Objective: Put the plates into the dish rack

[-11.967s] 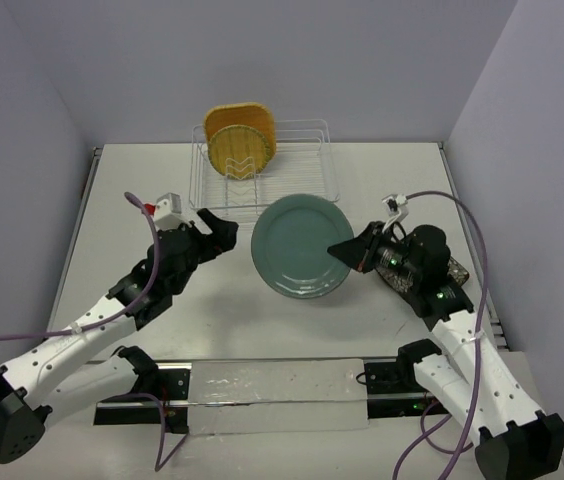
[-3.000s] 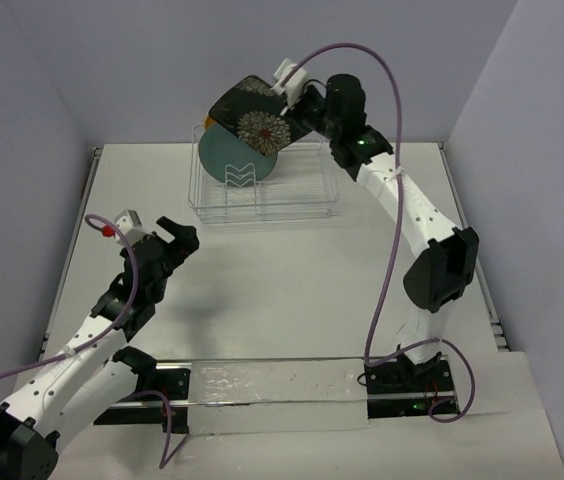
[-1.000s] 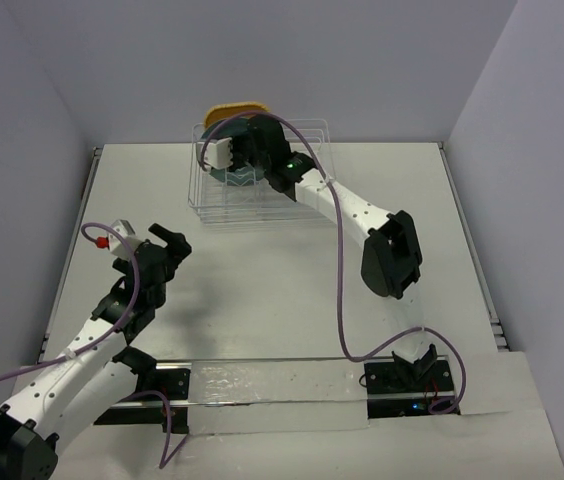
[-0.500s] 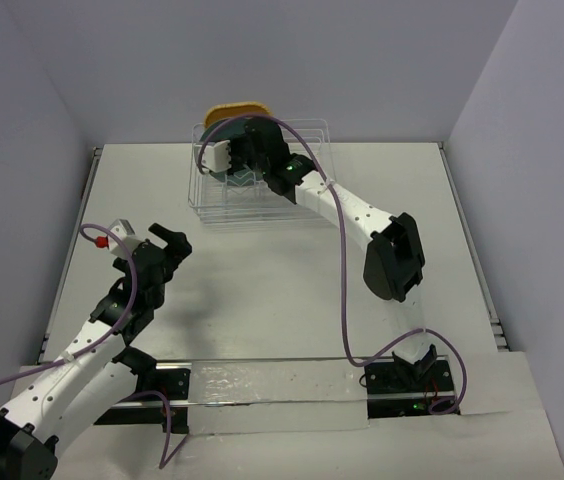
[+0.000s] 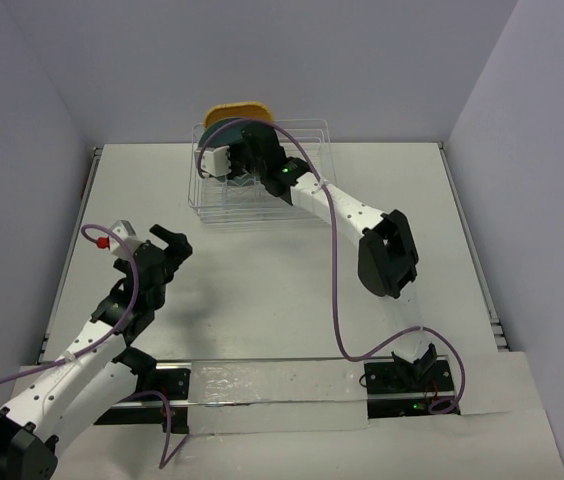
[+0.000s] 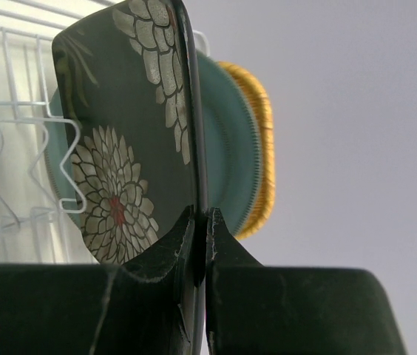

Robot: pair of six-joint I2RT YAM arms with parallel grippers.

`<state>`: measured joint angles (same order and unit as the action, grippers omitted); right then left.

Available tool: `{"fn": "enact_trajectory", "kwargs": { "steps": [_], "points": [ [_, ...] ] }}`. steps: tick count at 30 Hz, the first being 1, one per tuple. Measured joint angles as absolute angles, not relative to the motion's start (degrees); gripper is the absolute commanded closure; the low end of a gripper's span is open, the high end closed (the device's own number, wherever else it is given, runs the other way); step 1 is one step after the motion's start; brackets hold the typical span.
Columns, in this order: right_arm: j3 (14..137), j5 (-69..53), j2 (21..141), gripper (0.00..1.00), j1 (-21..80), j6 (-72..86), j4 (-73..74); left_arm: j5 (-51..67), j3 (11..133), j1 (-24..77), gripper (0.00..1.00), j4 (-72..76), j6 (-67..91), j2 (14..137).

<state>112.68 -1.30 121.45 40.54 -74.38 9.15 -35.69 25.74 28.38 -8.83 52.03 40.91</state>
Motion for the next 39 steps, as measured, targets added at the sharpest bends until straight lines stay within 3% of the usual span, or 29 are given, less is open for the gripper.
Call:
{"fn": "enact_trajectory", "kwargs": {
  "steps": [12, 15, 20, 22, 25, 27, 33, 39],
  "points": [
    [112.68, -3.74, 125.46, 0.98, 38.70, -72.80, 8.91, -35.66, 25.74, 28.38, 0.01, -7.10, 51.22, 43.42],
    [112.70, -4.28, 125.62, 0.87, 38.55, -72.38, 8.41, -35.52, 25.74, 28.38, 0.01, -6.06, 50.68, 44.42],
    [112.95, -5.88, 126.31, 0.55, 38.08, -71.07, 6.39, -35.20, 25.74, 28.38, 0.01, -5.30, 50.16, 46.40],
    [113.14, -6.25, 126.50, 0.48, 37.86, -70.76, 5.15, -35.06, 25.74, 28.38, 0.01, -5.30, 50.00, 46.88],
    [113.71, -6.46, 126.52, 0.46, 37.58, -70.13, 3.59, -34.81, 25.74, 28.38, 0.01, -5.12, 49.82, 47.11],
    [114.09, -6.52, 126.52, 0.33, 37.45, -69.81, 3.32, -34.55, 25.74, 28.38, 0.01, -4.85, 49.74, 47.11],
    [114.67, -6.08, 126.48, 0.15, 37.45, -67.16, 0.15, -33.92, 25.74, 28.38, 0.01, -4.86, 49.76, 46.35],
    [114.74, -4.35, 125.87, 0.12, 37.45, -62.97, -4.45, -33.53, 25.74, 28.38, 0.01, -4.84, 49.72, 43.16]
  ]
}}
